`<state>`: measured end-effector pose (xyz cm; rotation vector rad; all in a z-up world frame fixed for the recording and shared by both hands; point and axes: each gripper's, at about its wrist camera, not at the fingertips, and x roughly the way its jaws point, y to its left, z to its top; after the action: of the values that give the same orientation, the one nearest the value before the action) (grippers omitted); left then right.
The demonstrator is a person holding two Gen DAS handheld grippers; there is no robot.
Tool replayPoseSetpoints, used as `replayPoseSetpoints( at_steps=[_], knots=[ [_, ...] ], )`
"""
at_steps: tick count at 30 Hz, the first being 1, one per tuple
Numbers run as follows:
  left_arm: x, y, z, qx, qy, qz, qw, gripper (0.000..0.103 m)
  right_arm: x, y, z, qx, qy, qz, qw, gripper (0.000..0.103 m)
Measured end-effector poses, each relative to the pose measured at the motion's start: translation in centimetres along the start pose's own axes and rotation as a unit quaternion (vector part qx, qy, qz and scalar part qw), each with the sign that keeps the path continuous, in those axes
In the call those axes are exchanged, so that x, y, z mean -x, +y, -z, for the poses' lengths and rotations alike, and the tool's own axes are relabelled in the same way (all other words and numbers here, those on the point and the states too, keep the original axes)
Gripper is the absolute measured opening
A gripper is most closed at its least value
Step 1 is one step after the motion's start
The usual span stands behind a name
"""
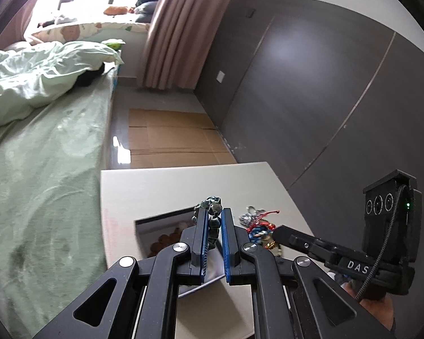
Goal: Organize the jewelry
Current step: 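Carry both bracelets over the black box and open both grippers to drop them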
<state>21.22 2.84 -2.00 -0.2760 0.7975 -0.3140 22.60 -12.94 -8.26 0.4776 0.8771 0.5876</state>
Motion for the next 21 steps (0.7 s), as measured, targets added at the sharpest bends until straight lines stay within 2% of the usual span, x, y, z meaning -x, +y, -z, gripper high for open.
replayPoseSetpoints(
  at_steps=[8, 15, 21],
  knots=[
    [0.5, 2.4, -0.1, 0.023, -0.002, -0.015, 0.9996, 0.009, -2.6, 2.6, 0.3, 0.002, 0.003, -0.033, 0.999, 0.009],
    [1.3, 3.8, -0.1, 0.033, -0.007, -0.021, 0.9992, 0.009, -3.2, 3.8, 0.4, 0.0, -0.007, -0.062, 0.998, 0.009],
    [1.6, 4.3, 0.0, 0.036, -0.011, -0.022, 0.999, 0.009, -3.5, 4.1, 0.6, 0.006, -0.006, -0.066, 0.998, 0.009]
  ],
)
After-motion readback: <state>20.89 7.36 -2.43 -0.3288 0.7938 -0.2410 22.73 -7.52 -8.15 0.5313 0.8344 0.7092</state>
